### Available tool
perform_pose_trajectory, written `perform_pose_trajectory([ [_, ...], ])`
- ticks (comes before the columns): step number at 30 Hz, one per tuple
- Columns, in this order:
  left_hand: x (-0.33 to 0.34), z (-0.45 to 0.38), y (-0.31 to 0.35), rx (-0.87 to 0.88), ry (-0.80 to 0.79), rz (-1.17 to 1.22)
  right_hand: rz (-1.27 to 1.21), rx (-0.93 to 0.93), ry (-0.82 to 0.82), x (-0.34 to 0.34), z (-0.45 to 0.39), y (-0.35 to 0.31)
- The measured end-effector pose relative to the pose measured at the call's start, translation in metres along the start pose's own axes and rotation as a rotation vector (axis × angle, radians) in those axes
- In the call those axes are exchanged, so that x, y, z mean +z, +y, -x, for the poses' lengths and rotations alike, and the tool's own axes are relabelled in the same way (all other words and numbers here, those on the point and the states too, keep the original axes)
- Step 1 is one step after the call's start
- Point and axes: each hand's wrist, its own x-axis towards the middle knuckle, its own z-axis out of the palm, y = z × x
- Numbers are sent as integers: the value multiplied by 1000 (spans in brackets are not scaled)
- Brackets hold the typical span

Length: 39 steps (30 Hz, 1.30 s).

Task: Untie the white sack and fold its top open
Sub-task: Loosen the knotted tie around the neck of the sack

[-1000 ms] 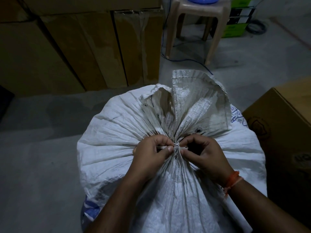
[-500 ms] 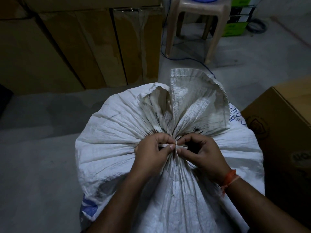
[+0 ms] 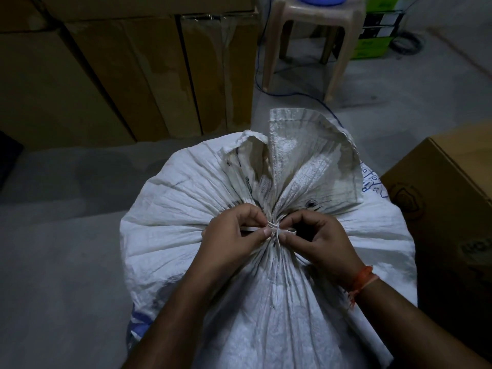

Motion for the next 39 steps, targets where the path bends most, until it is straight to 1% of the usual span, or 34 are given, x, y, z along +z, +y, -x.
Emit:
perform_pose_trajectory([
  [6, 2, 2, -1, -19, -5, 8, 13, -11, 6, 1, 0, 0],
  [16, 9, 2, -6, -58, -5, 113, 20, -5, 8, 2, 0, -1],
  [27, 13, 0, -5, -24, 38, 53, 43, -7, 11, 1, -1, -1],
  [34, 7, 1, -7, -33, 25, 43, 108, -40, -8, 0, -1, -3],
  [39, 1, 1, -10, -44, -7, 56, 81, -33, -12, 0, -3, -2],
])
